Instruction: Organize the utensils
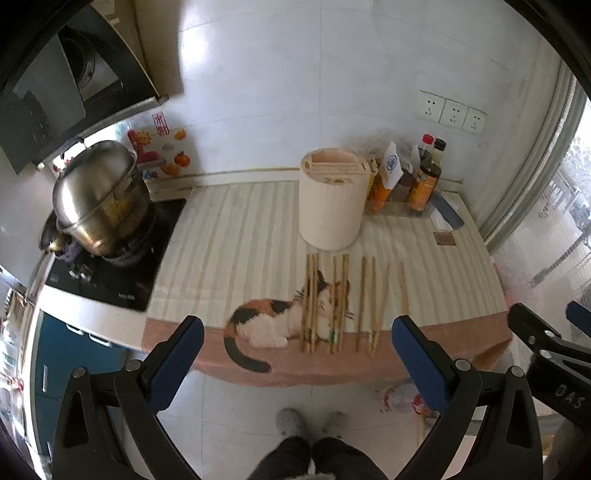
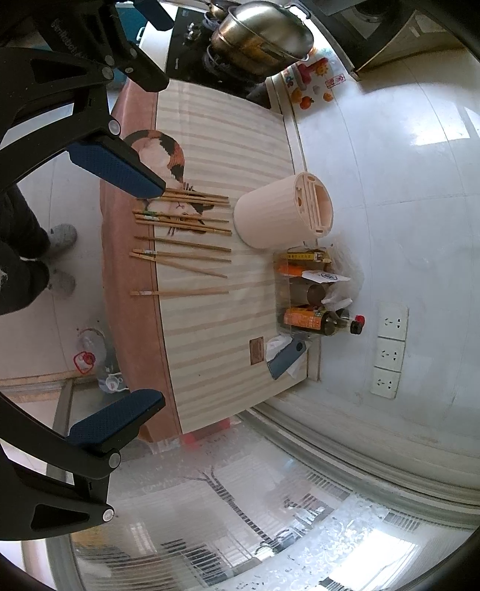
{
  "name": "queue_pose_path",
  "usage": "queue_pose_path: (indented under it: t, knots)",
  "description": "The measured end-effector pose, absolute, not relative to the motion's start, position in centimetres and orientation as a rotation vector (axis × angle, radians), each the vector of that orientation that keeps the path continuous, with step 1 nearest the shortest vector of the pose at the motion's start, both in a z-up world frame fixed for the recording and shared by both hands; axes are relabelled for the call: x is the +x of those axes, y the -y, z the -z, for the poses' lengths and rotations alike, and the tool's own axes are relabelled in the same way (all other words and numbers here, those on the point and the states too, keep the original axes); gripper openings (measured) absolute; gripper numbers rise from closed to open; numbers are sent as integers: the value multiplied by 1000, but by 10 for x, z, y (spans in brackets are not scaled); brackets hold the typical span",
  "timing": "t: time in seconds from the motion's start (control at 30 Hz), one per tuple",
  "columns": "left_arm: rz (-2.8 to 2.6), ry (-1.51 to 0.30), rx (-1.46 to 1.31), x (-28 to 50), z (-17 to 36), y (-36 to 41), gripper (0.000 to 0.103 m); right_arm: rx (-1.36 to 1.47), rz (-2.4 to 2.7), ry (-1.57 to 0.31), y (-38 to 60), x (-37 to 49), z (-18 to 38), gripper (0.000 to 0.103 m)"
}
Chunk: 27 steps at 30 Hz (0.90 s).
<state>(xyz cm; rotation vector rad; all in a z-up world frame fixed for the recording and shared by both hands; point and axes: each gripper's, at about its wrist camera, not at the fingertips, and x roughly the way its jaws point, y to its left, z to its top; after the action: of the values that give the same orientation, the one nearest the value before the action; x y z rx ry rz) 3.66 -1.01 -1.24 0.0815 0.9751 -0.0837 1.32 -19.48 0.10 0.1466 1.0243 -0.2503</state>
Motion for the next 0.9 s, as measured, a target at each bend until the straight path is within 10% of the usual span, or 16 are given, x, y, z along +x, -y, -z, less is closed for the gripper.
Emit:
queue_pose_path:
  t: [0.63,0.9]
  knots:
    - [82,-1299,199,203,204,-5,102,260,485,-1193,254,111,158,92]
    - [98,-1494,70,245,290,2,39,352,397,-1372,284,148,254,58]
